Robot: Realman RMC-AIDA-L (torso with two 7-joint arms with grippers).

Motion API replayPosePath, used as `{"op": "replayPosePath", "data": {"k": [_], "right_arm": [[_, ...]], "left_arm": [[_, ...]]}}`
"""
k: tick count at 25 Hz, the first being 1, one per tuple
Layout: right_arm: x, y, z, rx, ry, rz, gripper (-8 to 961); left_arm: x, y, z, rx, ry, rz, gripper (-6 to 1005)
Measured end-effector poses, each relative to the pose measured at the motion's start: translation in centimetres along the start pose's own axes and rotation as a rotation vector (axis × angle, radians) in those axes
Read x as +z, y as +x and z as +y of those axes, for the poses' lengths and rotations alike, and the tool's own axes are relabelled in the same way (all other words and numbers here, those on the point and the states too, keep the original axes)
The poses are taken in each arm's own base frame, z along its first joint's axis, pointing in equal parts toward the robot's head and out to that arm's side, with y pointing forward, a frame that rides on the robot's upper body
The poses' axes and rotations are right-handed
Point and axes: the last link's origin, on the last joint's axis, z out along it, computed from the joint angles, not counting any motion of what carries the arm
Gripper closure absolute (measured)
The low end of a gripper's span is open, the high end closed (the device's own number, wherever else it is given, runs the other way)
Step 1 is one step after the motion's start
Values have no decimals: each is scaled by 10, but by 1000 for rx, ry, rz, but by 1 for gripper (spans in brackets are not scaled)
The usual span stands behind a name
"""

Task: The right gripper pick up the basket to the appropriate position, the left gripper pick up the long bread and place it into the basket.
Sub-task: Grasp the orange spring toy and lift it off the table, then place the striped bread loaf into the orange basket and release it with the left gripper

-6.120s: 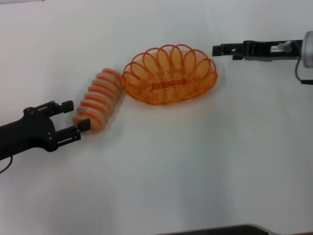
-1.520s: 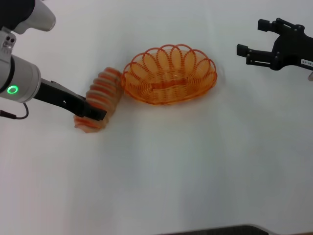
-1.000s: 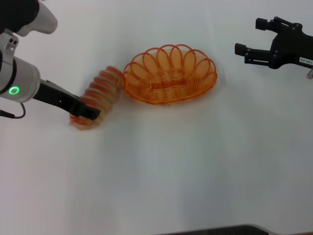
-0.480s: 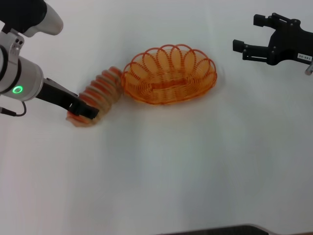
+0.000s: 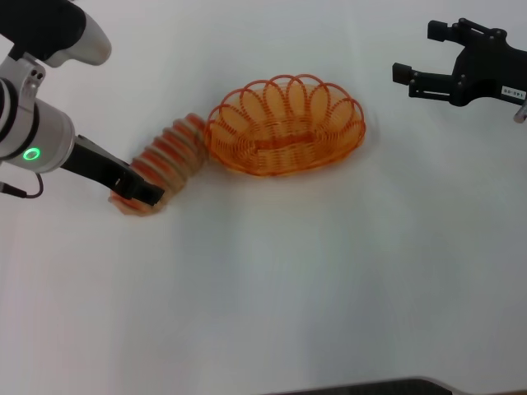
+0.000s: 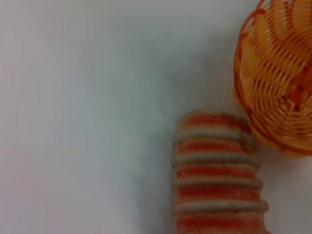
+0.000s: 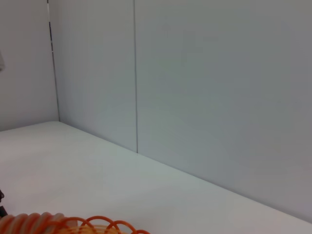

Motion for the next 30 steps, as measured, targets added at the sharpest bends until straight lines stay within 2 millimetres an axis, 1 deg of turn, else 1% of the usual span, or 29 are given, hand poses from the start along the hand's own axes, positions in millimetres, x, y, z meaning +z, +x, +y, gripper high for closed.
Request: {"op": "replayPosePath", "data": {"k": [4, 10, 15, 20, 24, 26, 27, 30], "right_arm": [[0, -1, -1, 0, 1, -2, 11], [1, -2, -1, -2, 0, -3, 11], [1, -2, -1, -2, 3, -5, 11], [1, -2, -1, -1, 4, -7, 11], [1, -2, -1, 0, 4, -8, 11], [1, -3, -1, 0, 3, -10, 11], [1, -3, -1, -1, 2, -10, 11], [1, -3, -1, -3, -2, -8, 11]], "left_arm": [[2, 0, 1, 10, 0, -12, 282], [1, 2, 0, 7, 2, -5, 325], [0, 2, -5, 5, 28, -8, 429], [-3, 5, -11, -22, 70, 4, 470], [-7, 12, -19, -54, 100, 45, 507], [-16, 22, -24, -54, 124, 92, 526], [-16, 22, -24, -54, 124, 92, 532], [-28, 36, -26, -29, 150, 136, 551]]}}
